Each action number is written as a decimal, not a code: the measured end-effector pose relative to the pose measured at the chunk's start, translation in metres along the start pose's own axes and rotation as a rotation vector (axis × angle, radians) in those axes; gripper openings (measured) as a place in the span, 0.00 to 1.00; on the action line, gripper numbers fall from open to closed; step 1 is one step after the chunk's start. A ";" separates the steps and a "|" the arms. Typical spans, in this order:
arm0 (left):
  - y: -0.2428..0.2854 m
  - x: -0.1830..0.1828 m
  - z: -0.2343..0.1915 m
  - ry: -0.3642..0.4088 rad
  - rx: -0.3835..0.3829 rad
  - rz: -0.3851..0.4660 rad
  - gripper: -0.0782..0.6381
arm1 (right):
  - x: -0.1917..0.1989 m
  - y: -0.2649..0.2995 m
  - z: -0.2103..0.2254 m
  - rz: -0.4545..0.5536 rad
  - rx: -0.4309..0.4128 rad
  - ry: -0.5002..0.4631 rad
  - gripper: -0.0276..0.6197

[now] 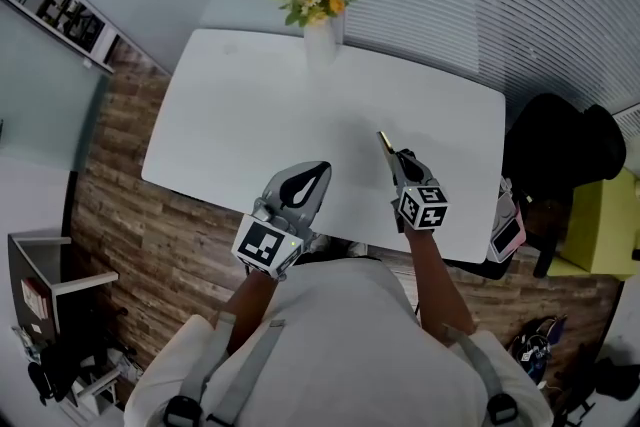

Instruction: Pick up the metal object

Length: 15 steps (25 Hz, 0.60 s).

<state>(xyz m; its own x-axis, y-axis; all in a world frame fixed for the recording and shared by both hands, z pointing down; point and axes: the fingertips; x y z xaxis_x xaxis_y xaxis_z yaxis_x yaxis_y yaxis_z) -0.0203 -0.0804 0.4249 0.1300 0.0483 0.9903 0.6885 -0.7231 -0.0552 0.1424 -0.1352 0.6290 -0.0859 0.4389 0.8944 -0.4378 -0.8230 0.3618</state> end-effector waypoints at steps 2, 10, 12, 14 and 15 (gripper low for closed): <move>0.001 0.001 0.000 -0.001 0.002 0.002 0.11 | -0.009 -0.003 -0.004 0.006 -0.010 -0.017 0.06; 0.006 -0.005 0.000 -0.003 0.007 0.005 0.11 | -0.048 -0.021 -0.021 0.041 -0.035 -0.080 0.06; 0.007 -0.006 0.001 -0.003 0.009 0.008 0.11 | -0.057 -0.026 -0.026 0.048 -0.044 -0.096 0.06; 0.007 -0.007 0.001 0.002 0.012 0.014 0.11 | -0.064 -0.032 -0.031 0.053 -0.053 -0.109 0.06; 0.007 -0.007 0.001 0.002 0.014 0.018 0.11 | -0.067 -0.034 -0.034 0.055 -0.057 -0.113 0.06</move>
<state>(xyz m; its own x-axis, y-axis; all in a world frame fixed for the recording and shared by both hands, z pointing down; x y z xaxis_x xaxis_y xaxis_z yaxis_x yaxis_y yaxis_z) -0.0157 -0.0851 0.4170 0.1408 0.0338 0.9895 0.6957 -0.7144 -0.0746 0.1327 -0.1242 0.5478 -0.0115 0.3481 0.9374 -0.4859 -0.8213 0.2990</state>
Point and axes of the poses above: the fingertips, and each gripper's own axes: y forward along the fingers, z to its right, x out of its underside, and after that the axes turned 6 degrees about z, right-handed
